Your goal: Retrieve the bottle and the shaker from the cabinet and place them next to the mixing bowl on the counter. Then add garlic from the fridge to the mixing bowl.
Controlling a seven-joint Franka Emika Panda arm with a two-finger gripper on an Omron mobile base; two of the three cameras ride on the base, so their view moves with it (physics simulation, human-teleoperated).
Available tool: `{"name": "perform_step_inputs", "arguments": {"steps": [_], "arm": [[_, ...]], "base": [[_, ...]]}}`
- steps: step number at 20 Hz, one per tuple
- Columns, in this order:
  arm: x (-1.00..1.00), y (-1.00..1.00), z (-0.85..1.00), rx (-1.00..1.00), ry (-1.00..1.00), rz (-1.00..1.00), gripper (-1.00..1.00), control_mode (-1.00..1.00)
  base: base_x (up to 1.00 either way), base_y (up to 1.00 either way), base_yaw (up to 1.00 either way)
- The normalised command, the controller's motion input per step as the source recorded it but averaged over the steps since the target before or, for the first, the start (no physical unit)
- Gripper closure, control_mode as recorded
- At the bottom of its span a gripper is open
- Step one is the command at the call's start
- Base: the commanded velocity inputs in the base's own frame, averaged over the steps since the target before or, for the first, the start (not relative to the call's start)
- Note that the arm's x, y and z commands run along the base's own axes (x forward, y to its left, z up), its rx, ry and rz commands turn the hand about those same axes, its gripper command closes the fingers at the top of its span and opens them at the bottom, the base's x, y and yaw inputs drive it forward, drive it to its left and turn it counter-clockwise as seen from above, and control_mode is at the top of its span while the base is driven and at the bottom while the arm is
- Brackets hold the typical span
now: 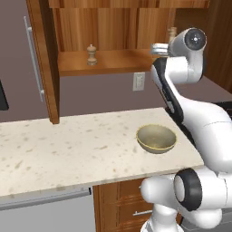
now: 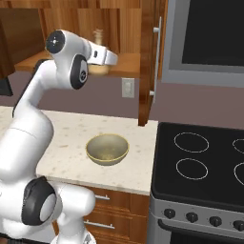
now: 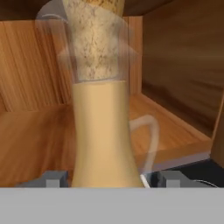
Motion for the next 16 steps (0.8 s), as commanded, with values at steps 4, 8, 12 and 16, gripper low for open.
{"name": "perform_step_inputs", "arguments": {"steps": [4,8,12,16], "arm": [[-1.00,0.52,0.00,0.00,-0.07,0.03,1.00,-1.00],[-0.93,0.66,0.00,0.00,0.00,0.02,1.00,-1.00],[-0.71,0.81,-0.05,0.00,0.04,0.00,1.00,-1.00],[-0.64,0.81,-0.08,0.00,0.07,0.00,1.00,-1.00]], "base": [[0.00,0.00,0.00],[0.00,0.00,0.00],[0.00,0.00,0.00],[0.00,0.00,0.00]]}}
